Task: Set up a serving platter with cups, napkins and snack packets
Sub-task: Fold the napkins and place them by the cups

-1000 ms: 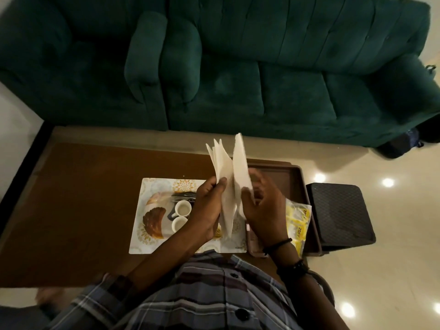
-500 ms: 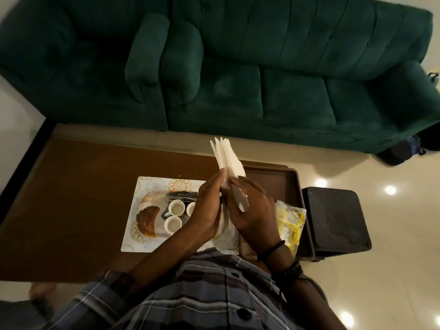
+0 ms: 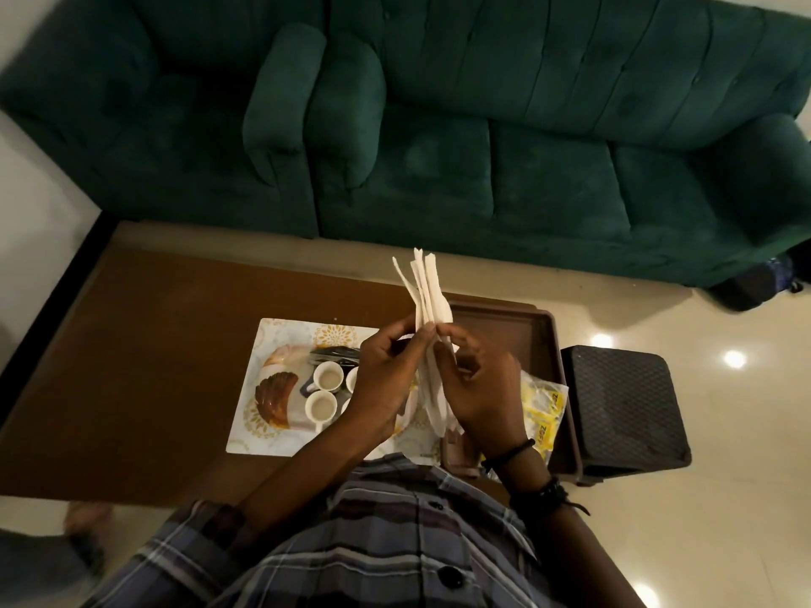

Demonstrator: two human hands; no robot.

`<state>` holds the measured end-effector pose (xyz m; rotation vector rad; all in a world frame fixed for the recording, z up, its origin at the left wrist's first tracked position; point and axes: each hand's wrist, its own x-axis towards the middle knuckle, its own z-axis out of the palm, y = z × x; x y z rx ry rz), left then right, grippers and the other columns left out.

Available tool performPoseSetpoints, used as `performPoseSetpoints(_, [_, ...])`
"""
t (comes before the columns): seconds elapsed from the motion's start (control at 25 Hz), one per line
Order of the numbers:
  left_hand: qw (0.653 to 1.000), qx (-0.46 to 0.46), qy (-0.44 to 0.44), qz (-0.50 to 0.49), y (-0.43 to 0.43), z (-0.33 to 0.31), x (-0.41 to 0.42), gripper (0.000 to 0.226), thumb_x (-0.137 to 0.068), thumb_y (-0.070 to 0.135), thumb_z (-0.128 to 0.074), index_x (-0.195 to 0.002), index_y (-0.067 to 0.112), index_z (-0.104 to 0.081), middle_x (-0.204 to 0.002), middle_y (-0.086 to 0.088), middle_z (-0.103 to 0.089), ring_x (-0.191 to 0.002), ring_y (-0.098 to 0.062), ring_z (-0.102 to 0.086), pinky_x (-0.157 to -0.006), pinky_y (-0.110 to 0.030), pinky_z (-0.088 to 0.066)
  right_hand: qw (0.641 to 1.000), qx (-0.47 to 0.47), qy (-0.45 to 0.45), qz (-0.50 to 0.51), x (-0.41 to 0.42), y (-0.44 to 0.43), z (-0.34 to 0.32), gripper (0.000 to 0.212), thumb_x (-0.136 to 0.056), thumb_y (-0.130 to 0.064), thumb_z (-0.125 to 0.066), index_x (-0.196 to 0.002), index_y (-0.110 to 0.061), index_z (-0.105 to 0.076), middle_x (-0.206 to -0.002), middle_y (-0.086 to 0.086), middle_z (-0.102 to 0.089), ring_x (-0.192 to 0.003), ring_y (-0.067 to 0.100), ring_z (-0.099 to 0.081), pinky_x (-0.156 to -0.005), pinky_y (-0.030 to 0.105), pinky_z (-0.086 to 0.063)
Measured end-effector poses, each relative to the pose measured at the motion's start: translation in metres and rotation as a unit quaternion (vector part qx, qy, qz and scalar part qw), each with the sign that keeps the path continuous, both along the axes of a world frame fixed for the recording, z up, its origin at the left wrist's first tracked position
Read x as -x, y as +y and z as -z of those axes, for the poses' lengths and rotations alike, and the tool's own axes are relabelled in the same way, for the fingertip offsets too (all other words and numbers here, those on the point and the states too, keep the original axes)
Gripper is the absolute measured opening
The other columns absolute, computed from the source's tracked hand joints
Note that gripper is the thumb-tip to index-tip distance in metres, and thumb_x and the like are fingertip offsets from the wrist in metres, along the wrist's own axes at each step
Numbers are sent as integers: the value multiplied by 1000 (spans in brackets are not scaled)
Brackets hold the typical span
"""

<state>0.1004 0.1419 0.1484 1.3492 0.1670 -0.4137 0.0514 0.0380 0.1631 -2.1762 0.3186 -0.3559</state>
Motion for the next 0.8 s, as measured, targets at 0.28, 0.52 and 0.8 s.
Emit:
performPoseSetpoints(0.28, [995,-88,-41,-11,-1,3,3,15,-89,26,-63,-84,38,-69,-79,19,-73,-84,-9,-69,-82,-40,-58,999,-24,-21,5,5,-8,6,20,-90,-4,-59,-108,-10,-63,-102,-2,-69,-86,11,-68,-72,6,-52])
performPoseSetpoints(0.52, [996,-84,-43,-9,-4,2,5,33,-91,23,-60,-74,49,-71,-70,16,-68,-77,-15,-61,-80,-47,-55,999,24,-12,27,4,-9,8,14,-84,-18,-71,-97,-16,-67,-94,-9,-61,-82,7,-61,-67,17,-55])
performPoseSetpoints(0.8, [995,-57,-83,11,-6,3,4,27,-92,16,-59,-85,39,-70,-86,9,-73,-85,-15,-70,-80,-43,-59,996,91,5,13,4,-11,7,20,-90,-12,-61,-108,-12,-69,-106,7,-65,-94,16,-61,-77,22,-49])
